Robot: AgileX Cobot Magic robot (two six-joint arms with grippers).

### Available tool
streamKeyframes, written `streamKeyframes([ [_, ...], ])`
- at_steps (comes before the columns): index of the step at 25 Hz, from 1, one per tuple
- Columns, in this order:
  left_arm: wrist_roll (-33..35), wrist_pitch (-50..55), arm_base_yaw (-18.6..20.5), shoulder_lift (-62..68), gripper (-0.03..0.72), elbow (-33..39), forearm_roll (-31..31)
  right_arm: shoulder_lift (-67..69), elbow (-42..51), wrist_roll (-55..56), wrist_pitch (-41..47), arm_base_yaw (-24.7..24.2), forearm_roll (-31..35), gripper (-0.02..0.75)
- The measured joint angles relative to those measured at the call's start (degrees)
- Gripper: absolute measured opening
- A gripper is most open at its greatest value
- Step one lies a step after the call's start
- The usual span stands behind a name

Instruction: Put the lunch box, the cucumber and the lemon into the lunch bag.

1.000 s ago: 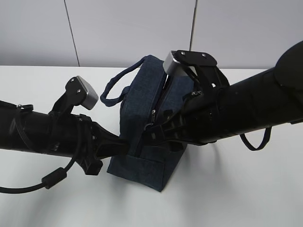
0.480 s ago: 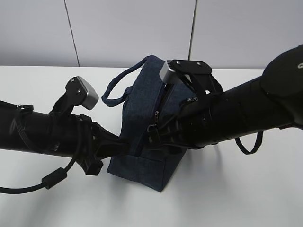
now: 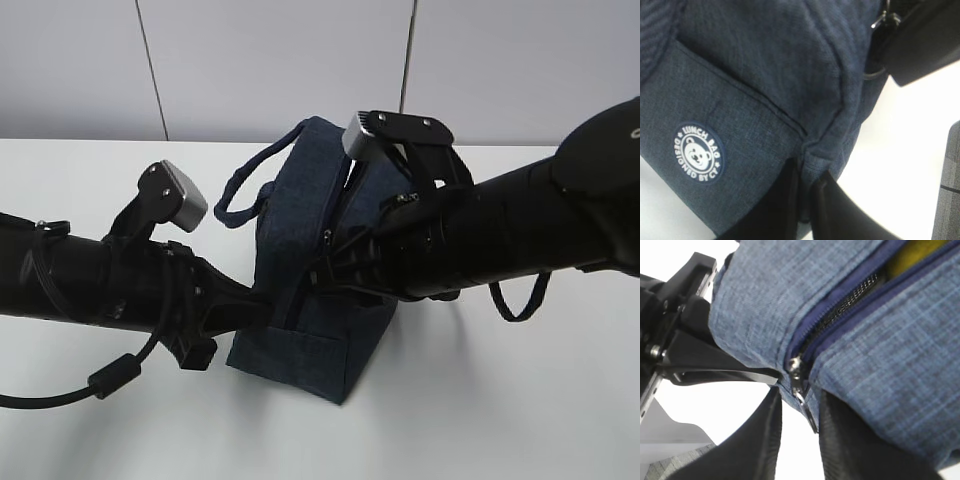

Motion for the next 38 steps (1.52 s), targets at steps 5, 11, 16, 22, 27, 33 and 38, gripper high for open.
streamKeyframes([
  [5,0.0,-0.13,0.0,0.0,0.0,0.0,0.0,0.0,0.0,-0.47,-0.11,0.0,0.79,0.108],
  [11,0.0,-0.13,0.0,0.0,0.0,0.0,0.0,0.11,0.0,-0.61,1.14,0.0,0.98,0.074],
  [16,0.0,-0.13,0.0,0.0,0.0,0.0,0.0,0.11,0.0,-0.61,2.5,0.0,0.98,0.052],
  [22,0.0,-0.13,0.0,0.0,0.0,0.0,0.0,0.11,0.0,-0.61,3.51,0.0,0.98,0.0],
  [27,0.0,-0.13,0.0,0.0,0.0,0.0,0.0,0.11,0.0,-0.7,3.87,0.0,1.51,0.0],
  [33,0.0,-0.13,0.0,0.0,0.0,0.0,0.0,-1.46,0.0,-0.59,3.95,0.0,2.17,0.0],
  [38,0.0,-0.13,0.0,0.0,0.0,0.0,0.0,-4.2,0.0,-0.59,3.95,0.0,2.39,0.0],
])
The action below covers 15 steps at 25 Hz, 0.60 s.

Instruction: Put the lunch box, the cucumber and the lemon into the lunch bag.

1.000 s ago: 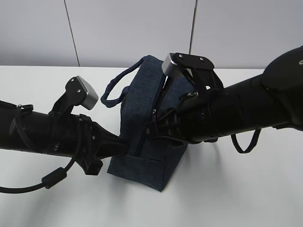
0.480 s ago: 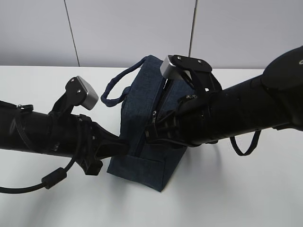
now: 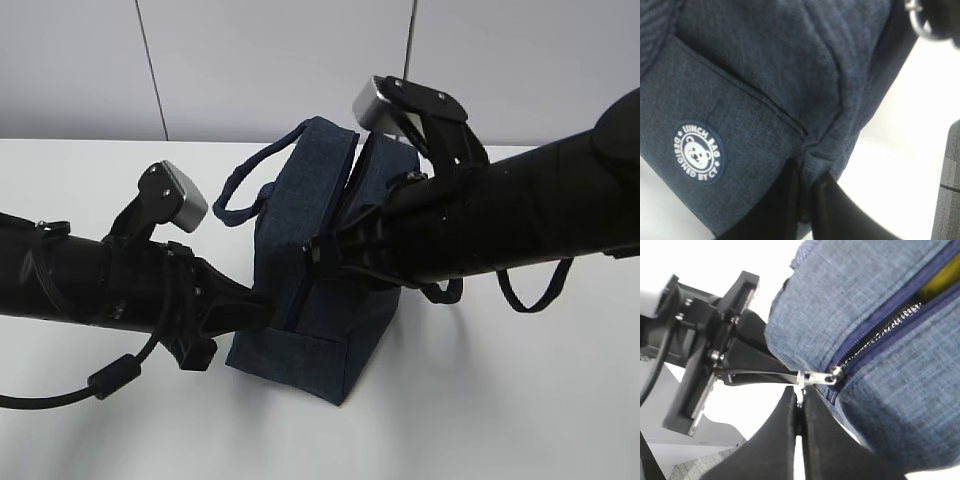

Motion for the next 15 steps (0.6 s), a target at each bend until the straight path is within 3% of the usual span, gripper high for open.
streamKeyframes([
  [15,-0.04,-0.12,0.0,0.0,0.0,0.0,0.0,-0.54,-5.38,0.0,-0.93,0.0,-0.2,0.0],
])
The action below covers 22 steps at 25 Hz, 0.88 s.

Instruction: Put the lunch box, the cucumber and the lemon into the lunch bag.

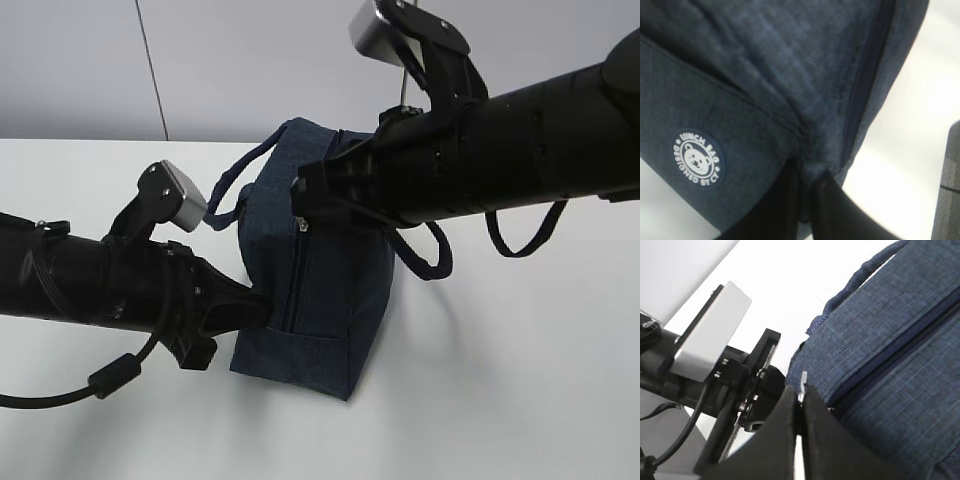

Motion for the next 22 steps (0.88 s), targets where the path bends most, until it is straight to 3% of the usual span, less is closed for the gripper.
streamKeyframes([
  [15,-0.61,0.1,0.0,0.0,-0.001,0.0,-0.11,0.0,-0.03,-1.55,-9.47,-0.12,0.34,0.0],
  [22,-0.69,0.32,0.0,0.0,-0.001,0.0,-0.11,0.0,-0.72,-2.58,-9.84,-3.24,0.56,0.0],
])
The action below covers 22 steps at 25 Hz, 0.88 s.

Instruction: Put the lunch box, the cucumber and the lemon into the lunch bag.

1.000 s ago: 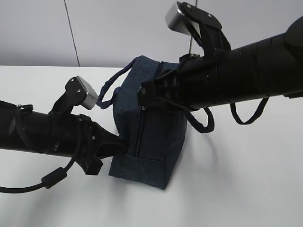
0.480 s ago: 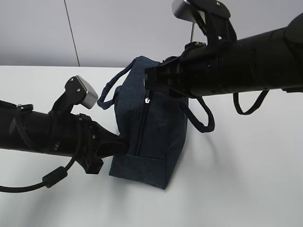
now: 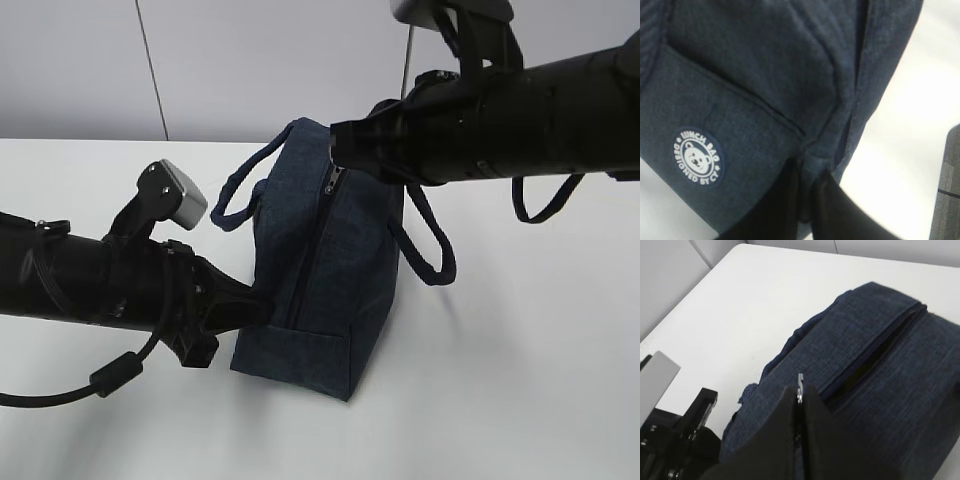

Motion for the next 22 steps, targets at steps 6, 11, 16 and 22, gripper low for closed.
streamKeyframes([
  [6,-0.37,0.0,0.0,0.0,-0.001,0.0,-0.09,2.43,-3.55,-0.98,0.74,-0.88,0.05,0.0],
  [11,-0.37,0.0,0.0,0.0,-0.001,0.0,-0.09,6.11,-6.94,-1.26,1.25,-0.88,0.05,0.0],
  [16,-0.89,-0.1,0.0,0.0,-0.001,0.0,-0.09,9.08,-10.46,-1.76,1.4,-1.25,0.05,0.0],
  [22,-2.33,-0.1,0.0,0.0,-0.001,0.0,0.21,10.84,-12.42,-2.01,1.79,-3.35,0.05,0.0],
])
